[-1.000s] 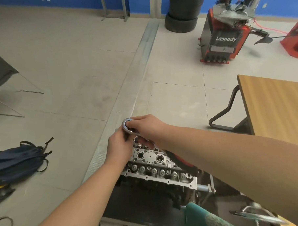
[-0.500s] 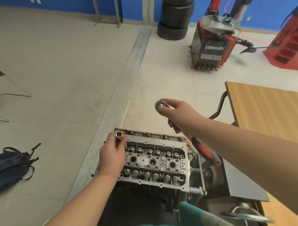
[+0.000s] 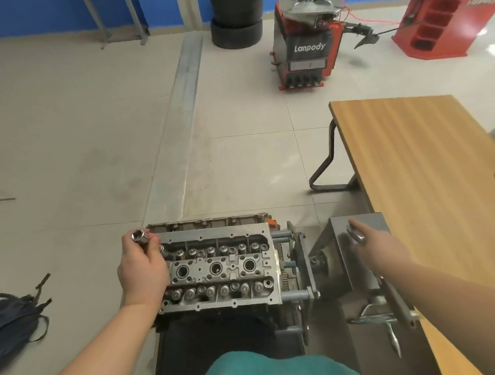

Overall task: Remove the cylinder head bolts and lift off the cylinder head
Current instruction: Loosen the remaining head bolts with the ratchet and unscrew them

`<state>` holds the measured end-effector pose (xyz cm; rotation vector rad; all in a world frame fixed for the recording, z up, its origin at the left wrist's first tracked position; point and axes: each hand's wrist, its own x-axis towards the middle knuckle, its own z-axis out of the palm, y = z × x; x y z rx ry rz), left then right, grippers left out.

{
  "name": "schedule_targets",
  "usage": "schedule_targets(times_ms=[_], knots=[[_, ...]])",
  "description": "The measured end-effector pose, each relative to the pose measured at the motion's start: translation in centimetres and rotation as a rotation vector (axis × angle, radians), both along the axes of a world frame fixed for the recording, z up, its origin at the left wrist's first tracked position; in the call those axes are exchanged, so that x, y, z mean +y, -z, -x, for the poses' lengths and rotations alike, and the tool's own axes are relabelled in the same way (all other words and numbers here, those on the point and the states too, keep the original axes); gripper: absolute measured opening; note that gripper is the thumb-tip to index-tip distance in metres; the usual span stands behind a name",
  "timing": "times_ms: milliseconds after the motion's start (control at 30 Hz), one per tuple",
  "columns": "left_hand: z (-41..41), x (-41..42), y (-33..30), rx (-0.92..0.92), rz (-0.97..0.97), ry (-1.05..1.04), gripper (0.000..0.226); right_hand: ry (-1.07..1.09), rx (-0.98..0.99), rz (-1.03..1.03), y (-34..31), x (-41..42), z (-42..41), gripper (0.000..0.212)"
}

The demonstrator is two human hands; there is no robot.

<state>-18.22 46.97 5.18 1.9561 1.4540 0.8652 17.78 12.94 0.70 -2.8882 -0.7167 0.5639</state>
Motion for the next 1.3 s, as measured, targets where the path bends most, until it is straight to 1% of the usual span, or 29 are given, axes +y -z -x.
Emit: schedule_targets(times_ms=[233, 367, 433, 533, 733, 900, 1100, 1300], knots=[[-0.2, -0.1, -0.3, -0.009, 0.035, -0.012, 0.012, 0.003, -0.051, 0.019, 1.3, 0.9, -0.2, 0.070], [-0.5, -0.6, -0.7, -0.049, 0.050, -0.031, 0.012, -0.028, -0.043, 0.073, 2.0, 2.5, -0.6, 0.059], [-0.5, -0.9, -0.8, -0.065, 0.057, -0.047, 0.011, -0.045, -0.048, 0.100, 2.1, 3.0, -1.0, 0.057], [-0.3, -0.9, -1.0, -0.082, 0.070, -0.036, 0.011, -0.112, -0.078, 0.139, 2.1, 3.5, -1.7, 0.063], [-0.4, -0.9, -1.4, -0.082, 0.089, -0.028, 0.010, -0.273, -0.167, 0.203, 1.9, 3.9, -3.7, 0.065], [-0.5, -1.0, -1.3, -0.087, 0.087, -0.040, 0.010, -0.330, -0.180, 0.231, 2.3, 3.4, -3.7, 0.059], [-0.3, -0.9, -1.1, -0.081, 0.079, -0.025, 0.009, -0.297, -0.178, 0.216, 2.5, 3.2, -3.8, 0.055], [0.0, -0.6, -0.8, -0.090, 0.079, -0.003, 0.010, -0.249, -0.207, 0.192, 2.9, 2.6, -3.5, 0.056]])
